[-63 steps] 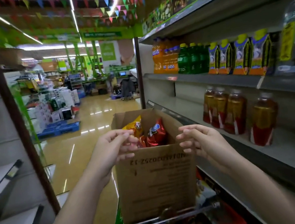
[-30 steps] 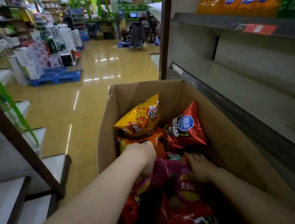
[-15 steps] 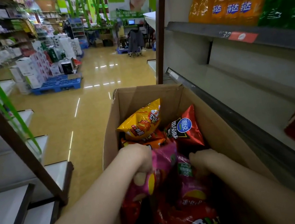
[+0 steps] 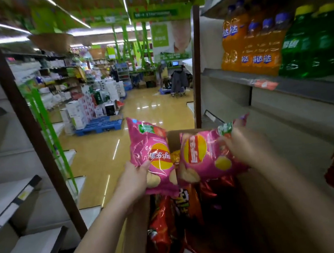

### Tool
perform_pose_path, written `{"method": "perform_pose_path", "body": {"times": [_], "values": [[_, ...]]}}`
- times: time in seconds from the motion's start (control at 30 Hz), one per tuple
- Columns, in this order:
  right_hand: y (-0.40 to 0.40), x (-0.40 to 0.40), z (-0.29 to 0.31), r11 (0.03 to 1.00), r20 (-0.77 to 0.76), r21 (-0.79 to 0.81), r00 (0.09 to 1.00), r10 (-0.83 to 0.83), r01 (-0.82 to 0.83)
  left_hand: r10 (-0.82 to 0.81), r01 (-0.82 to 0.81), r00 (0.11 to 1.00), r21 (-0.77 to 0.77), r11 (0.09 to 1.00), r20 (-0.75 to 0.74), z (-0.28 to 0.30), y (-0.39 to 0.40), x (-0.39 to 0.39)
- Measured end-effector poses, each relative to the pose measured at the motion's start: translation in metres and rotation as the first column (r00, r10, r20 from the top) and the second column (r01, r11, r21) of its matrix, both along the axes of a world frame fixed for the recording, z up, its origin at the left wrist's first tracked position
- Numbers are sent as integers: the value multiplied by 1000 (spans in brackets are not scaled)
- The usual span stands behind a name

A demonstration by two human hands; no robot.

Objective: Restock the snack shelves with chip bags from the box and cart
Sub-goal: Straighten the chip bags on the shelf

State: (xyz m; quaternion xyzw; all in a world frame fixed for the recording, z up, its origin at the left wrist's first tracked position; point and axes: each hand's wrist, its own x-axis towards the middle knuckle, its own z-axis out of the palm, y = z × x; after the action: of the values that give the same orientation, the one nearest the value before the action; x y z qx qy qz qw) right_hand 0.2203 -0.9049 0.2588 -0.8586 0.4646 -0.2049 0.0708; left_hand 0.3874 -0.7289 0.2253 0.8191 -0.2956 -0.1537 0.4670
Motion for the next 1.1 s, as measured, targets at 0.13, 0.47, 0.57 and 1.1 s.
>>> {"method": "perform_pose_path", "body": {"times": [0.13, 0.47, 0.57, 1.1], "values": [[2, -20, 24, 994, 341, -99, 937, 76, -45, -79, 67, 996, -200, 977, -50, 3, 16, -5], [56, -16, 29, 926, 859, 40, 486, 160, -375, -113, -87, 934, -522, 849, -340, 30, 51, -42], [88, -2, 26, 876, 843, 73, 500, 201, -476, -150, -171, 899, -645, 745, -412, 41, 75, -49], [303, 63, -32, 466, 630, 228, 495, 599, -855, 660, -680, 697, -551, 484, -280, 15, 315, -64]]}}
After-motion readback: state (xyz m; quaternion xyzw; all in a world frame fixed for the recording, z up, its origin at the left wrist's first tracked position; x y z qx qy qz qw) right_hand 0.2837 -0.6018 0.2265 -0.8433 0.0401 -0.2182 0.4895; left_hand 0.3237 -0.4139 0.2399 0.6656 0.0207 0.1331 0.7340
